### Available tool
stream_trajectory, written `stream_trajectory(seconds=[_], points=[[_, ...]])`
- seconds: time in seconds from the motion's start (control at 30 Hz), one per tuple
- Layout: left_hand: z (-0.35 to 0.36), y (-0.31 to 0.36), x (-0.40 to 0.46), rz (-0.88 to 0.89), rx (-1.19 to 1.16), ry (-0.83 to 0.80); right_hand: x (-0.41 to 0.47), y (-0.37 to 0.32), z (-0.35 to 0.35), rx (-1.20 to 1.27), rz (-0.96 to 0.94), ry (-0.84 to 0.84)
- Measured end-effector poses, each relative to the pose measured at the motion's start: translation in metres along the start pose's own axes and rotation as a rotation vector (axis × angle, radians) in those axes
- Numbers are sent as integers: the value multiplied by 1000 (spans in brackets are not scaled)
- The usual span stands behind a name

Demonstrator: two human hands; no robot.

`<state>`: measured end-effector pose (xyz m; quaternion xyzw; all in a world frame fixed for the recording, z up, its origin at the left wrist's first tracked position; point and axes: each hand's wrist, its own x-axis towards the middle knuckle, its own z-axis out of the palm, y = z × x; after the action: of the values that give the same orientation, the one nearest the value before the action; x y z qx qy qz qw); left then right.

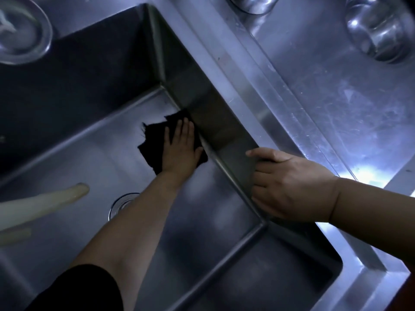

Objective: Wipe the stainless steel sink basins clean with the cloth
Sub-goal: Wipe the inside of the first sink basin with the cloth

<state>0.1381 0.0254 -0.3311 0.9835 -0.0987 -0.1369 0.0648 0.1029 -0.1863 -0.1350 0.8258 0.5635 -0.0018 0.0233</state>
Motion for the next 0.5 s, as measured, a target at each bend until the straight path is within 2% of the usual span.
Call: stream_trajectory(seconds=[0.07,0.23,0.37,0.5], points=[[10,18,-31,107,31,-32,1,-1,-1,-5,4,8],[30,48,-120,421,89,-247,1,-4,-2,-14,11,12],[34,34,-162,461,55,-345,0,-4,-2,-26,20,15],[29,7,-154,440,61,-306,1,-3,-2,-24,8,11]])
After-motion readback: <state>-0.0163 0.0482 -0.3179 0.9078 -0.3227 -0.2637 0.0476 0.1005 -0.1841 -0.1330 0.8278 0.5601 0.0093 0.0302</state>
